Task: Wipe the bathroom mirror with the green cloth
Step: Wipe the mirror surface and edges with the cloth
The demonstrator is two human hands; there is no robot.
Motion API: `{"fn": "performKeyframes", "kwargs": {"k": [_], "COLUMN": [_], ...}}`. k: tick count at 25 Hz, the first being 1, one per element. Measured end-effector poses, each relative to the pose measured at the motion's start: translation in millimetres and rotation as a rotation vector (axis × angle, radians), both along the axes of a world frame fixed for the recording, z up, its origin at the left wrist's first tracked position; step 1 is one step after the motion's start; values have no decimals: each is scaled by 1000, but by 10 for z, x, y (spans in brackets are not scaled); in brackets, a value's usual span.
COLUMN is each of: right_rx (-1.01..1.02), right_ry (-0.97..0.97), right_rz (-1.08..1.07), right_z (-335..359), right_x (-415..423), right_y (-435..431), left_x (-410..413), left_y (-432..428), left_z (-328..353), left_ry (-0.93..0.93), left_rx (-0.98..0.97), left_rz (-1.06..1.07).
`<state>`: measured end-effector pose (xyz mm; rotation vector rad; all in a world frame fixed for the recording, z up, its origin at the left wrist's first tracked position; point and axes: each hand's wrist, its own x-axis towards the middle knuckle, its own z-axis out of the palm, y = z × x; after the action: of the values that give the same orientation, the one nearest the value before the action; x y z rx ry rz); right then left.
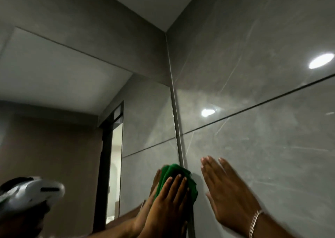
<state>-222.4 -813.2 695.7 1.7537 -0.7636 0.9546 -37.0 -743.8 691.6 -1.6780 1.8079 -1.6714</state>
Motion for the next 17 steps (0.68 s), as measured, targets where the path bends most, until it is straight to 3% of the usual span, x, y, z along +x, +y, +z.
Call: {"fn": "performKeyframes", "kwargs": {"k": [3,8,17], "right_rx": [-51,-120,1], "right_ry": [-29,-41,59], "right_rz": [8,33,-31], "right_z": [55,42,154], "right_x": [-16,42,40], "right_y": [-33,-167,-217], "left_x": [49,140,112], "left_y": [-95,-115,-203], "left_z": [426,1286,2400], "left_ry": [34,22,23], "left_rx": [-19,-251,-371], "left_rz": [34,12,45]}}
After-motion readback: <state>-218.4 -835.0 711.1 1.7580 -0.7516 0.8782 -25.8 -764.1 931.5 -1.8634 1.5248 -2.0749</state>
